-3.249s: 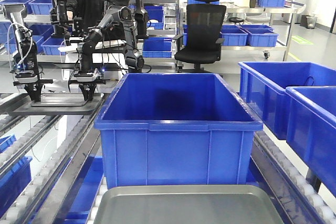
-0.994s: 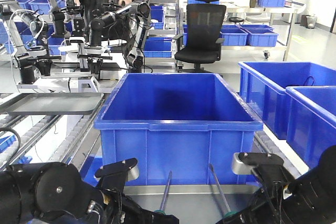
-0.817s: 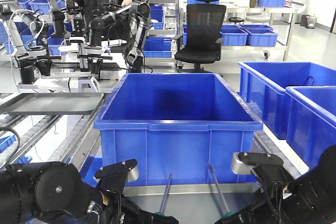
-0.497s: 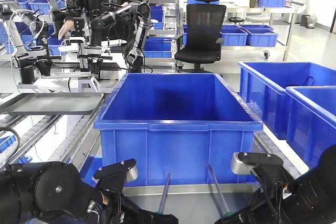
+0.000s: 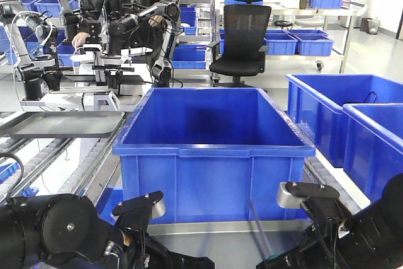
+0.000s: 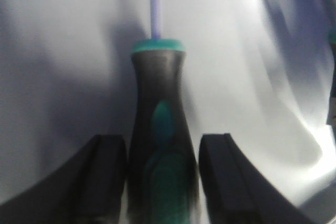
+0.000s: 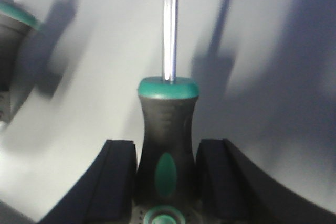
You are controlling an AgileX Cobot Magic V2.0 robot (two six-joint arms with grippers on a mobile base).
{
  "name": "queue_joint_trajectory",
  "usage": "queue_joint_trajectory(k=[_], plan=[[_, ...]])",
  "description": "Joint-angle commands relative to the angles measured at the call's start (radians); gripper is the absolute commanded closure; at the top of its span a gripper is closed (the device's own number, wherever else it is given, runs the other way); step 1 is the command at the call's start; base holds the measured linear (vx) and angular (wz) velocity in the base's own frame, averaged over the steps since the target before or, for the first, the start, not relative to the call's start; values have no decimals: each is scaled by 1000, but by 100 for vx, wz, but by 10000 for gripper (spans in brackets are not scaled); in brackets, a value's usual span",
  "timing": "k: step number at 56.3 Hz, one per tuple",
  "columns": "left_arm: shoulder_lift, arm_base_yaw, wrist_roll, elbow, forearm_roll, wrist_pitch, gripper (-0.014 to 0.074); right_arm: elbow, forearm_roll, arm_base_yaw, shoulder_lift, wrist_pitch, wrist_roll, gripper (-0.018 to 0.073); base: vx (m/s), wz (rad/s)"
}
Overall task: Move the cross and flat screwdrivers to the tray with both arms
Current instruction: 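Open both grippers to release the screwdrivers on the tray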
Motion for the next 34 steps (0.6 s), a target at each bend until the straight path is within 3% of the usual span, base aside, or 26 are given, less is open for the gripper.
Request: queue_joint_trajectory(k=[1, 11, 19, 27, 34], plan=[[-43, -4, -11, -30, -34, -17, 76, -28, 21, 0, -29, -43, -3, 157, 0, 0], [-52, -4, -4, -34, -34, 4, 82, -31, 21, -2, -35, -44, -27, 155, 0, 0], [-100, -4, 24, -41, -27, 12, 158, -31, 13, -2, -82, -42, -33, 188, 0, 0], [-196, -4, 27, -41, 22, 32, 356, -31, -22, -2, -175, -26, -33, 307, 0, 0], [-305, -4, 27, -41, 127, 64, 598, -31, -67, -2, -305, -12, -32, 502, 0, 0]])
